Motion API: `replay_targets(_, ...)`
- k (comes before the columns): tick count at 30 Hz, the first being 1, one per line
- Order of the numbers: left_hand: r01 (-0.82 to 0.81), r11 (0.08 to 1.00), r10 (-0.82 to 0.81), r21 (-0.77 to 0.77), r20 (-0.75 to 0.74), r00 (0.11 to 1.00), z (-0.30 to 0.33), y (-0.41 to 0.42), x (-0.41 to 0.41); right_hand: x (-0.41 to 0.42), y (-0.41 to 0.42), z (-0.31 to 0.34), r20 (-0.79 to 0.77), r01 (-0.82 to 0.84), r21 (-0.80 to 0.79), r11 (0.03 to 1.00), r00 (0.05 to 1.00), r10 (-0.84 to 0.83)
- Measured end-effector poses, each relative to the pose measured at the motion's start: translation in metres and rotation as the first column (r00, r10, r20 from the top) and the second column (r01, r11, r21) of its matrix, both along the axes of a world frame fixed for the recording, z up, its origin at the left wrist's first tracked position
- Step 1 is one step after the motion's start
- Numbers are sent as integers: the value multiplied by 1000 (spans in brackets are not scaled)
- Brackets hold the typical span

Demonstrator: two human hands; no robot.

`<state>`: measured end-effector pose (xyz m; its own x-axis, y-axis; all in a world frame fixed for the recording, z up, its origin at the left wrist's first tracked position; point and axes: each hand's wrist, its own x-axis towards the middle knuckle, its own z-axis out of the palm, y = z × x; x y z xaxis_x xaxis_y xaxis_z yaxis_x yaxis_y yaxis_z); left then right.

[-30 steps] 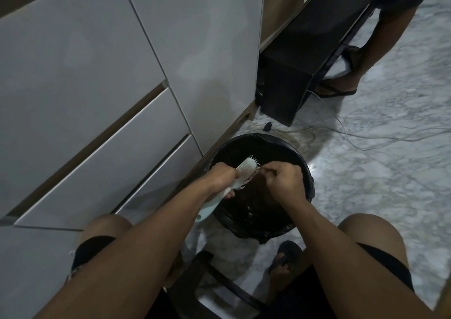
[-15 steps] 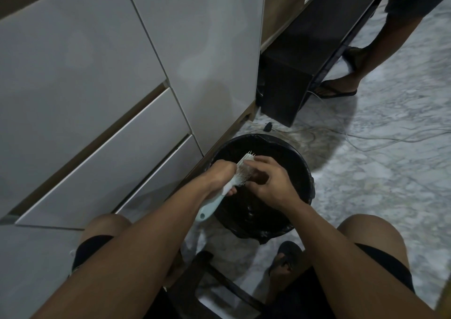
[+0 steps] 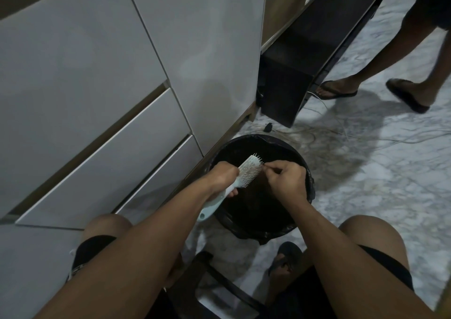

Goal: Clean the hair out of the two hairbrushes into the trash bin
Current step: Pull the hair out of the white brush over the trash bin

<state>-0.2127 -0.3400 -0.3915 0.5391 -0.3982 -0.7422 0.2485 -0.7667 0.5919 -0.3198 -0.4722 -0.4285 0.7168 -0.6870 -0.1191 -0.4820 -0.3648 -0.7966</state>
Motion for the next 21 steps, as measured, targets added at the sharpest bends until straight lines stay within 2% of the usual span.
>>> replay_targets(6,12,999,-13,30,29,1000,0,-2,0,1,-11,-6,-25,226,116,967,974,-224)
replay_targets(8,-7,999,6,38,29,1000,-1,1,0,1,-16,-8,-31,178,193,965,984,-176)
replay_targets(11,-32,999,31,20,30,999,1,1,0,1,-7,-7,39,-44,285,957,999,34)
replay_targets(13,-30,1000,30,8,35,999,1,-1,0,2,3,-5,103,-162,279,946,985,138)
replay_targets(16,-29,1000,29,-3,20,999,0,-4,0,2,11,-3,130,-220,219,951,972,195)
replay_targets(19,-8,1000,8,-5,13,1000,0,-5,-1,1,12,-2,126,-153,101,983,982,140)
replay_targets(21,15,1000,-15,-6,10,1000,1,-4,-1,2,8,-3,97,-82,75,994,992,75)
